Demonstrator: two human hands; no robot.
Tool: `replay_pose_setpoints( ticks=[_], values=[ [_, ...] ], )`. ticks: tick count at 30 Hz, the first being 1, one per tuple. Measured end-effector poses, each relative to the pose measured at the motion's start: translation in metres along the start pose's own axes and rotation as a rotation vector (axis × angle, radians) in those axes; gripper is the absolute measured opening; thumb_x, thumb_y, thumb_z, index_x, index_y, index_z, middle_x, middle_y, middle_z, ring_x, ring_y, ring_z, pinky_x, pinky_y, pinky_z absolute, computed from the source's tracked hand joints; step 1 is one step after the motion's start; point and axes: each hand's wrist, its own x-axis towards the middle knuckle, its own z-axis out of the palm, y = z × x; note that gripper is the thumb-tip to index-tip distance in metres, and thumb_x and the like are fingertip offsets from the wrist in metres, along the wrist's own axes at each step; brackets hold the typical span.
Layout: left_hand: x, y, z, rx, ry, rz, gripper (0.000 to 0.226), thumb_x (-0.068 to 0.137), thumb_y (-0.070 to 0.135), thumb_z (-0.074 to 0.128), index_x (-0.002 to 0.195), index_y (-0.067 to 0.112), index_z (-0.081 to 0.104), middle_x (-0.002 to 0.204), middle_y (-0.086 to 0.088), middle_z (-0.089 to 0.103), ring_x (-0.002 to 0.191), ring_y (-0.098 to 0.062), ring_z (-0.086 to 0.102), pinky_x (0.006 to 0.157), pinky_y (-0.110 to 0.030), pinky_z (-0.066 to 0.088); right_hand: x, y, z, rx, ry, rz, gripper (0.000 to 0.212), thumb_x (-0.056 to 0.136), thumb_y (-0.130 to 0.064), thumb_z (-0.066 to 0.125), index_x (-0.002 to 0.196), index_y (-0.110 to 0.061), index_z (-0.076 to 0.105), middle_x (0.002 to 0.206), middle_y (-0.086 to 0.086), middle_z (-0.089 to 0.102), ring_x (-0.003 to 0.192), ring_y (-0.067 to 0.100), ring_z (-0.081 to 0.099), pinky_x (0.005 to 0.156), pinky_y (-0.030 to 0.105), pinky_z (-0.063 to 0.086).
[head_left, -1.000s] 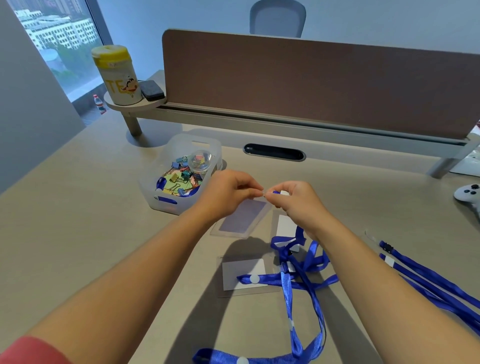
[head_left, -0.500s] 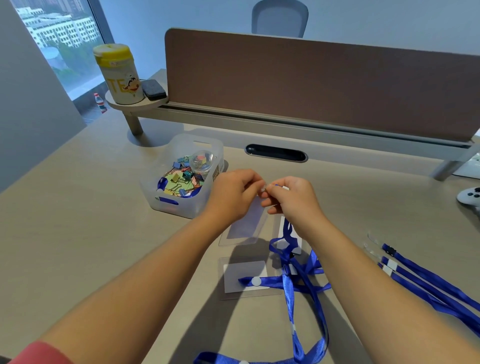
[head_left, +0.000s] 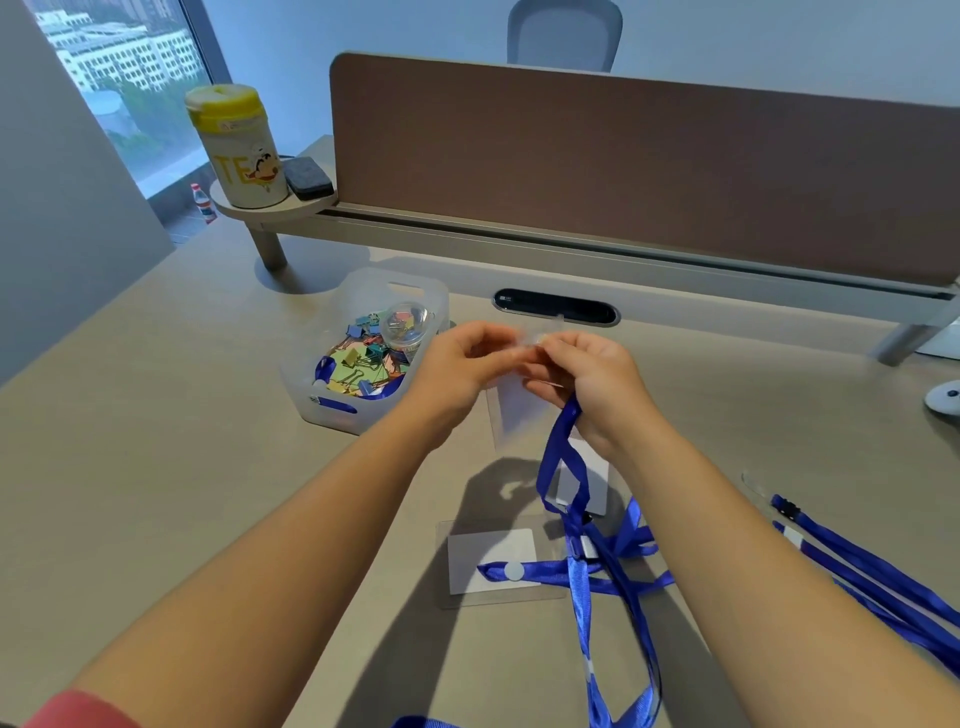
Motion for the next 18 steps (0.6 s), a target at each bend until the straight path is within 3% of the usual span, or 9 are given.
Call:
replay_pose_setpoints(
  ticks=[2, 5, 8, 11, 14, 18],
  values=[
    [0.001, 0.001, -0.001, 0.046, -0.01, 0.044, 0.027, 0.082, 0.003, 0.056, 0.109, 0.002, 0.055, 0.093, -0.002, 0.06, 0.091, -0.015, 0.057, 0.08, -0.022, 0.049, 0.003, -0.01, 0.0, 0.087, -0.014, 0.022, 0.023, 0.094, -0.009, 0.043, 0.075, -0.01, 0.056, 0.071, 0.006, 0.06, 0.063, 0.014, 0.06, 0.055, 0.015, 0.055],
    [0.005, 0.003, -0.005, 0.133, 0.022, 0.114, 0.022, 0.084, 0.008, 0.055, 0.105, 0.005, 0.058, 0.099, -0.011, 0.063, 0.097, -0.023, 0.06, 0.088, -0.036, 0.05, 0.009, -0.022, 0.001, 0.064, -0.032, 0.015, 0.023, 0.094, -0.009, 0.043, 0.076, -0.01, 0.057, 0.066, 0.004, 0.062, 0.057, 0.011, 0.062, 0.052, 0.017, 0.055],
    [0.009, 0.009, -0.01, 0.224, 0.126, 0.214, 0.021, 0.086, 0.011, 0.053, 0.105, 0.005, 0.061, 0.104, -0.018, 0.066, 0.097, -0.024, 0.061, 0.086, -0.038, 0.052, 0.016, -0.034, 0.004, 0.069, -0.073, 0.007, 0.02, 0.094, -0.01, 0.045, 0.078, -0.008, 0.058, 0.052, -0.003, 0.067, 0.047, 0.006, 0.066, 0.049, 0.017, 0.056],
    [0.012, 0.02, -0.013, 0.326, 0.286, 0.357, 0.022, 0.086, 0.013, 0.054, 0.105, 0.004, 0.061, 0.098, -0.013, 0.066, 0.089, -0.02, 0.058, 0.072, -0.026, 0.051, 0.021, -0.05, 0.011, -0.028, -0.076, -0.04, 0.02, 0.092, -0.011, 0.047, 0.077, -0.008, 0.058, 0.049, -0.005, 0.066, 0.038, 0.003, 0.059, 0.039, 0.013, 0.048],
    [0.018, 0.031, -0.021, 0.443, 0.451, 0.485, 0.021, 0.087, 0.013, 0.053, 0.104, 0.005, 0.061, 0.099, -0.015, 0.066, 0.085, -0.013, 0.051, 0.063, -0.015, 0.042, 0.026, -0.067, 0.021, -0.145, -0.062, -0.097, 0.023, 0.091, -0.012, 0.05, 0.068, -0.01, 0.056, 0.056, -0.001, 0.057, 0.03, 0.002, 0.038, 0.033, 0.012, 0.031],
    [0.023, 0.052, -0.037, 0.669, 0.521, 0.658, 0.027, 0.088, 0.021, 0.045, 0.099, 0.003, 0.063, 0.093, -0.02, 0.068, 0.078, -0.015, 0.051, 0.061, -0.008, 0.032, 0.025, -0.09, 0.036, -0.396, -0.03, -0.172, 0.024, 0.088, -0.018, 0.055, 0.065, -0.012, 0.058, 0.052, 0.0, 0.044, 0.041, 0.007, 0.032, 0.038, 0.015, 0.028]
  ],
)
